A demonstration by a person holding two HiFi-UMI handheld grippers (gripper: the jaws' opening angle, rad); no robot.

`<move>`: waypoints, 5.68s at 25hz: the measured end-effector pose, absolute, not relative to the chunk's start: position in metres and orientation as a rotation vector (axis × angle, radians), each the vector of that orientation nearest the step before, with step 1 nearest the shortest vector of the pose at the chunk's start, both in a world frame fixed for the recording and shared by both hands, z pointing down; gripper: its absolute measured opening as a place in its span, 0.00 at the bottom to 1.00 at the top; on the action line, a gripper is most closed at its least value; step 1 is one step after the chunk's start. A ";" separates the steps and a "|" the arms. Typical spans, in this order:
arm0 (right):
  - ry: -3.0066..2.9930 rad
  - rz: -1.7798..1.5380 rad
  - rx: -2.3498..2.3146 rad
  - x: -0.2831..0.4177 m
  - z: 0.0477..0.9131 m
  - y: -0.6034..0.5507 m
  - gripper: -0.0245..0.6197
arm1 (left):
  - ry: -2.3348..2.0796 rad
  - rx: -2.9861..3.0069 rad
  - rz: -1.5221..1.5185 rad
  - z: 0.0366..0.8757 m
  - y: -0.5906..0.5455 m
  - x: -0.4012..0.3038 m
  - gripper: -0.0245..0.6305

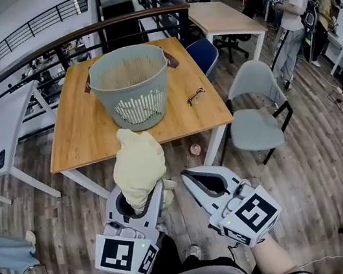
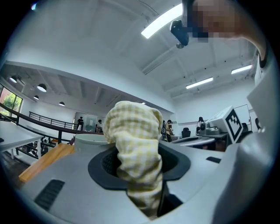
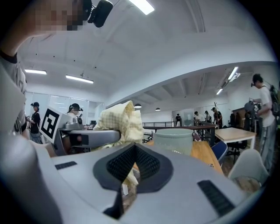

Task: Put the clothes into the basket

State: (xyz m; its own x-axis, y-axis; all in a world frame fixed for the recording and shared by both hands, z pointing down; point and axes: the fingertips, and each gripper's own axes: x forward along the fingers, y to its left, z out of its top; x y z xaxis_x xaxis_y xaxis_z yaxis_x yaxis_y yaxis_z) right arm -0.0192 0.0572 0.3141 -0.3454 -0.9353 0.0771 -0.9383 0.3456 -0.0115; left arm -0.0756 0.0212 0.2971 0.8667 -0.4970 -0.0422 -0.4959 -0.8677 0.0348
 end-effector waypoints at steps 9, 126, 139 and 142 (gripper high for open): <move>-2.487 0.089 1.804 0.010 0.322 0.033 0.05 | -0.731 3.020 -0.077 0.306 -0.007 -0.042 0.31; -2.993 0.026 0.971 0.175 0.287 -0.290 0.05 | -1.557 2.695 -0.164 0.249 -0.331 0.099 0.35; -2.992 0.044 0.973 0.175 0.289 -0.300 0.05 | -1.530 2.681 -0.021 0.266 -0.342 0.103 0.48; -2.992 0.047 0.970 0.173 0.288 -0.303 0.05 | -1.529 2.681 0.007 0.269 -0.344 0.102 0.50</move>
State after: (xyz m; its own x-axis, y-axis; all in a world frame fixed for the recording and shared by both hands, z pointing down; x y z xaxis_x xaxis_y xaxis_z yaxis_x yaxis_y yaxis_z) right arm 0.1729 -0.3025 0.2883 -0.8099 -0.5865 0.0058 -0.5864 0.8095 -0.0295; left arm 0.1020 -0.3440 0.2687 0.5095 -0.8599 0.0313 -0.8602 -0.5080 0.0455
